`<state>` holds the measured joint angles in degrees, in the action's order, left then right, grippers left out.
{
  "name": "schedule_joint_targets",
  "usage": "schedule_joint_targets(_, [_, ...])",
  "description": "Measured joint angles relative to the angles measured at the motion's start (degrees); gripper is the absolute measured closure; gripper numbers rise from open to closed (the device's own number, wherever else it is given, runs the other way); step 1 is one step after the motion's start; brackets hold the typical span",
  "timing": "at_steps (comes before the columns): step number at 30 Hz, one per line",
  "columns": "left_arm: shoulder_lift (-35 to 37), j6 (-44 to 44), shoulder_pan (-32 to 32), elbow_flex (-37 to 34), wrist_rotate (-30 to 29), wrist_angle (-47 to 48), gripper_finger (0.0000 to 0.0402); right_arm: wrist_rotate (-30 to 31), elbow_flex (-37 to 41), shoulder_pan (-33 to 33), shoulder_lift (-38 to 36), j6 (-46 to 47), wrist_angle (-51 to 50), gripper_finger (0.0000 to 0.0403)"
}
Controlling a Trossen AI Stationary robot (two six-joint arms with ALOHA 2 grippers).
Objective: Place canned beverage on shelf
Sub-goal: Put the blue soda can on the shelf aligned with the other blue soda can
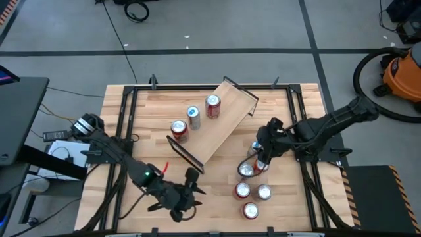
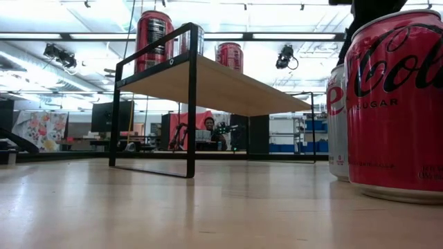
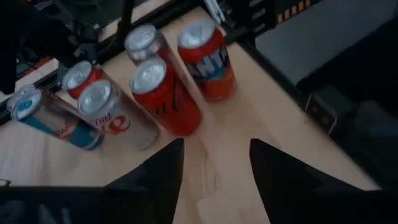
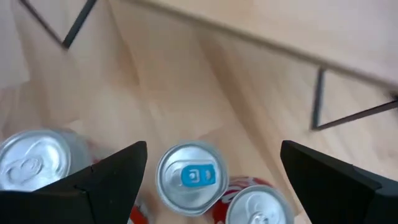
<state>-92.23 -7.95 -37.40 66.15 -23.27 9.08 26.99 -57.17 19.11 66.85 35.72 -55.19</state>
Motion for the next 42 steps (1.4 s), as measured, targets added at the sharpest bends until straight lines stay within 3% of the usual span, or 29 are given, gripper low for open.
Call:
schedule_joint_targets(6, [2.44,-7.83,2.52,-5.51,-0.12,-3.0,0.0209,-9.19,-1.83,-6.11,3.23,-6.58,-0.45,0.0023])
schedule_joint_targets(16, [11.44,-8.18,5.34,-6.75,2.38,0.35,0.0209,-12.25,-5.46,-4.93,10.81,-18.06,-3.38,0.0023])
schedule_joint_targets(21, [13.7,-5.49,5.28,-6.75,2.84,0.56,0.0209,-15.33,-5.47,-5.39,12.66,-19.0,-5.17,0.0023])
schedule_joint_targets(29, [15.58,-4.71,5.3,-6.33,2.39,0.5,0.0209,-14.83,-5.49,-5.37,12.74,-20.28,-5.74,0.0026])
schedule_joint_targets(42, [16.0,-7.86,6.49,-5.68,0.34,0.84,0.0209,-15.05,-5.46,-5.42,12.74,-21.4,-4.87,0.0118])
